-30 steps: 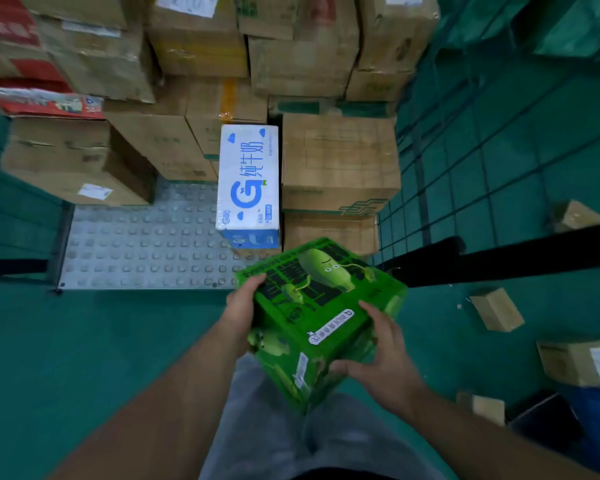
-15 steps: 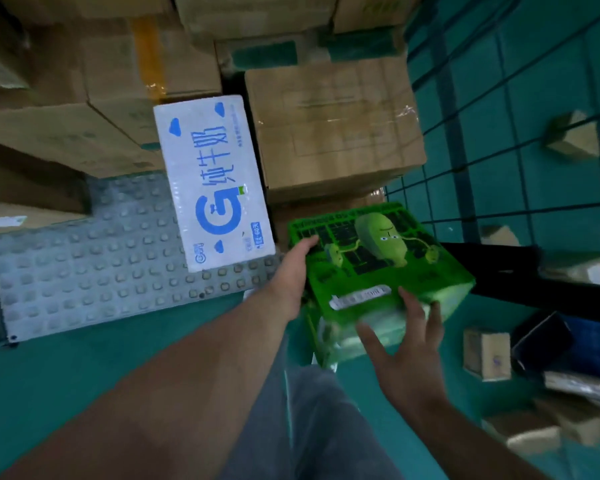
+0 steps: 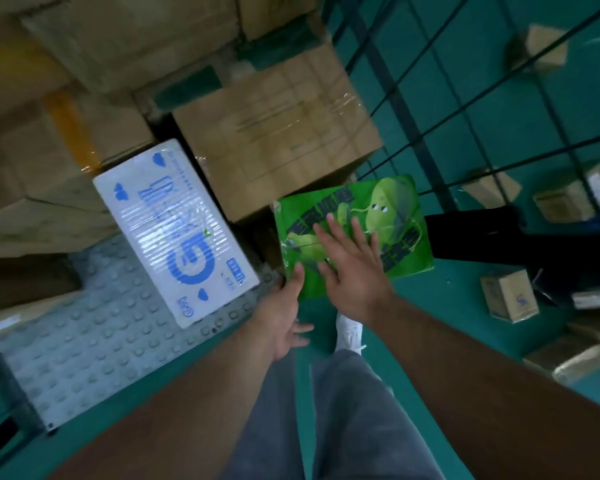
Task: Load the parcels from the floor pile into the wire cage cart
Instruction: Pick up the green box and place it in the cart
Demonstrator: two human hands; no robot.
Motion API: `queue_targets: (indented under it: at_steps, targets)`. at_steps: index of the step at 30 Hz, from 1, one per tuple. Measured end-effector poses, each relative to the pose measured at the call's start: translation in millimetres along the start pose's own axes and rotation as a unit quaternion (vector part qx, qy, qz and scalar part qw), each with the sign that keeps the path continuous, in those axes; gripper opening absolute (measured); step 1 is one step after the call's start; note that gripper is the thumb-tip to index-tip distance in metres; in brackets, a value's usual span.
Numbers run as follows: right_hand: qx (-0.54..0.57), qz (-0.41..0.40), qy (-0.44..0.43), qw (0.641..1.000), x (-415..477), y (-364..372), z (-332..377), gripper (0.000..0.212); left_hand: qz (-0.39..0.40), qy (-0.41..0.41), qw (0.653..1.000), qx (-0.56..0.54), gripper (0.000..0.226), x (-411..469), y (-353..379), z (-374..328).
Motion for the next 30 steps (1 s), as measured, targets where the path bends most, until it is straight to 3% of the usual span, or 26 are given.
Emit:
queue_targets:
  at_steps: [2, 3, 5, 6, 9, 14, 16, 21, 24, 28, 30]
  targets:
    - [0.038, -0.078, 0.091, 0.992, -13.1, -7.2, -17.9, 0.078, -0.001, 0.011, 1.000, -0.027, 0.072, 6.0, 7.4, 4.5]
    - [0.064, -0.125, 0.188, 0.972, -21.7, -11.2, -30.8, 0.086, -0.009, 0.013, 0.999, -0.048, 0.065, 9.1, 10.8, 5.7]
    - [0.150, -0.160, 0.389, 0.895, -41.3, -12.4, -57.3, 0.100, -0.014, 0.016, 0.997, -0.073, 0.059, 10.9, 16.1, 7.3]
    - [0.205, -0.144, 0.439, 0.863, -48.2, -6.2, -68.1, 0.103, -0.015, 0.016, 0.997, -0.079, 0.058, 10.7, 16.5, 8.4]
    - [0.352, -0.088, 0.412, 0.836, -57.7, 11.7, -82.7, 0.086, -0.050, 0.018, 0.996, -0.073, 0.050, 7.4, 9.6, 19.1]
    - [0.359, -0.071, 0.304, 0.880, -45.5, -4.4, -73.5, 0.069, -0.056, -0.042, 0.994, -0.083, 0.061, 0.3, -10.1, 60.3]
    - [0.359, -0.068, 0.290, 0.884, -32.1, -16.2, -71.2, 0.070, -0.055, -0.015, 0.991, -0.119, 0.061, 1.7, -10.7, 59.6]
    - [0.378, -0.051, 0.313, 0.870, -6.3, -24.2, -92.5, 0.083, -0.089, 0.080, 0.983, -0.140, 0.048, 5.1, 23.4, 27.8]
    - [0.418, -0.065, 0.346, 0.838, 1.6, -20.0, -101.4, 0.092, -0.119, 0.033, 0.975, -0.183, 0.032, 16.2, 37.3, 22.0]
    - [0.443, -0.146, 0.364, 0.806, -0.1, -10.1, -108.1, 0.087, -0.106, 0.095, 0.982, -0.122, 0.045, 7.9, 55.8, 18.1]
    - [0.420, -0.152, 0.362, 0.818, -3.2, -12.0, -111.9, 0.084, -0.119, 0.106, 0.980, -0.115, 0.044, 4.5, 63.8, 8.2]
Point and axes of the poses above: each hand's wrist, its own x-axis towards the middle knuckle, its own y-axis out of the palm, z = x × y, the point moved 3 cm from there along x, towards the middle knuckle, and after that the axes turned 8 degrees about -x, right-handed, at the moved point
